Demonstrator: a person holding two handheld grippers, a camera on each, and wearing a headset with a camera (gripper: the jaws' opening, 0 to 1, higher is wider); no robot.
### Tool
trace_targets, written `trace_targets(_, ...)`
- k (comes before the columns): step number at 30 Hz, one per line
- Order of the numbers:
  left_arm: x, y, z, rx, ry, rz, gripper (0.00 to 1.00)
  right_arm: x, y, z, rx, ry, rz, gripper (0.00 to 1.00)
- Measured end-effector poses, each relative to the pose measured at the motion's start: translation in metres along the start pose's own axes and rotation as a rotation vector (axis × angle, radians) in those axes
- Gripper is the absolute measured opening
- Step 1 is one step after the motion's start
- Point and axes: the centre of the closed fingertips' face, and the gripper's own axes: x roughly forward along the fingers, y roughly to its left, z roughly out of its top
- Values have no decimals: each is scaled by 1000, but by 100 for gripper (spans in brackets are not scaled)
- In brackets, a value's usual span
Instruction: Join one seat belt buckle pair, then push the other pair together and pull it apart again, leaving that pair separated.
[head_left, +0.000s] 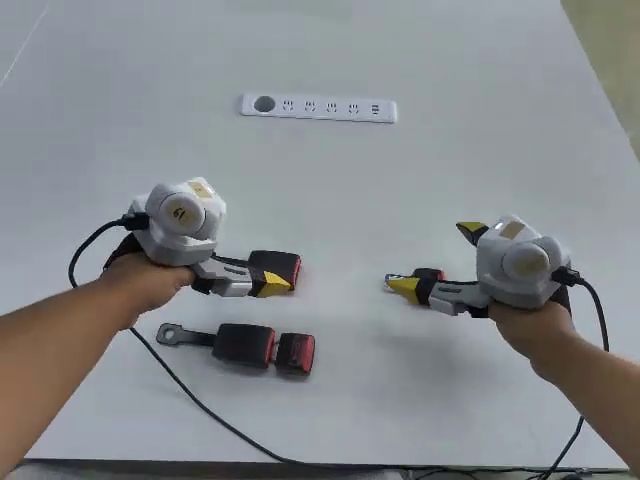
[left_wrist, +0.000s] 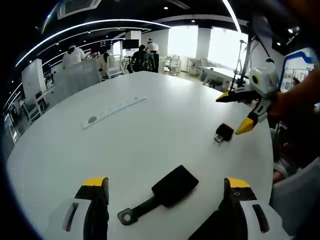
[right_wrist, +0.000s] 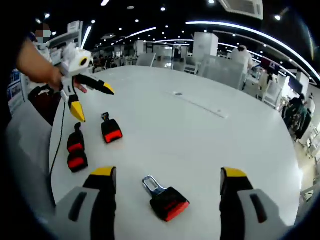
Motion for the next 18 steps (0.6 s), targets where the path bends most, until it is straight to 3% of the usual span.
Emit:
trace_targets(2, -14, 2, 0, -31, -41, 19, 100, -2, 7, 0, 15, -11, -3, 87)
trace_targets(9, -54, 0, -9, -57, -93, 32, 100, -15, 42, -2, 0, -40, 7, 91)
trace_targets(13, -78, -5, -13, -20, -115, 25, 100, -26, 62, 0, -46, -55, 37, 96)
trace_targets(15, -90, -11, -10, 19, -149, 15, 100, -31, 71, -1, -60, -56, 62, 98)
trace_targets(18, -103, -19, -15, 42, -151, -12, 100, -38, 81, -3, -78, -61, 73, 99)
